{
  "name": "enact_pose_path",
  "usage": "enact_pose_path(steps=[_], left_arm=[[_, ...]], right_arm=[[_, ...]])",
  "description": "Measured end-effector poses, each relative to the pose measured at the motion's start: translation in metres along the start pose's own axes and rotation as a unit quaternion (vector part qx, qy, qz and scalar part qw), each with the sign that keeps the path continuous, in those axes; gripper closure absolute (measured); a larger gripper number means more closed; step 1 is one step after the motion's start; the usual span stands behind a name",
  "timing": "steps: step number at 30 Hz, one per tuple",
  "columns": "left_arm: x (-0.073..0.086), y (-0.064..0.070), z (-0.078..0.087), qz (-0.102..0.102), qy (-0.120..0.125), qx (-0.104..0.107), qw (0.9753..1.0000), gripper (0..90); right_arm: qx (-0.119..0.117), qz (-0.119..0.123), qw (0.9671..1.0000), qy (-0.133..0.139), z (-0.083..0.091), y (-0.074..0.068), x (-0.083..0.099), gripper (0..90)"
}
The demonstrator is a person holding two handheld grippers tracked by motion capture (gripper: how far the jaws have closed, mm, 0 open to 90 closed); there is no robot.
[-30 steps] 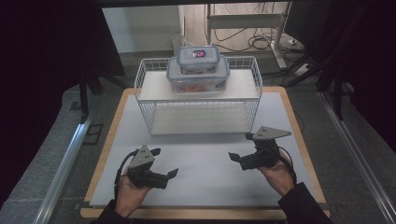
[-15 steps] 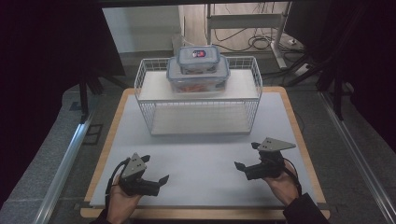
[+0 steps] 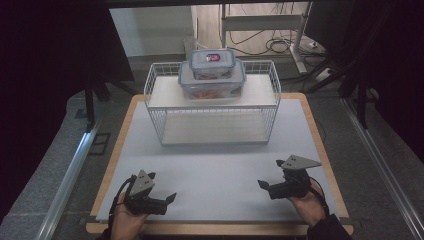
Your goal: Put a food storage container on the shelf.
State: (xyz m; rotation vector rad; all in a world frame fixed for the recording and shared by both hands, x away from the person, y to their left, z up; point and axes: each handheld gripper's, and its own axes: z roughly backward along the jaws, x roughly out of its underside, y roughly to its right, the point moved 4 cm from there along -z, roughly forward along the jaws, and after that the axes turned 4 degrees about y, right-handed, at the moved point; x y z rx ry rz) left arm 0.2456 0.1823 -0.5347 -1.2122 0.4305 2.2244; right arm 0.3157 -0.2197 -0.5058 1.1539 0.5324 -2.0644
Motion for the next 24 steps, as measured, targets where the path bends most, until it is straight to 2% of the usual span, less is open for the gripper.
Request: enact_pose_path(steps=[8,15,24], left_arm=[[0.013,-0.004,-0.001,0.030,-0.022,0.008,0.9993,0.6],[0.020,-0.004,-0.004,0.032,-0.046,0.009,0.9984,0.0],[0.020,-0.004,-0.006,0.034,-0.050,0.011,0.9981,0.0]], right_arm=[[0.001,-0.008,0.9996,-0.025,-0.001,0.000,0.016,1.7],[-0.001,-0.010,0.9986,-0.051,-0.001,-0.002,0.026,1.7],[0.002,-0.016,0.9976,-0.067,-0.004,0.001,0.030,1.8]])
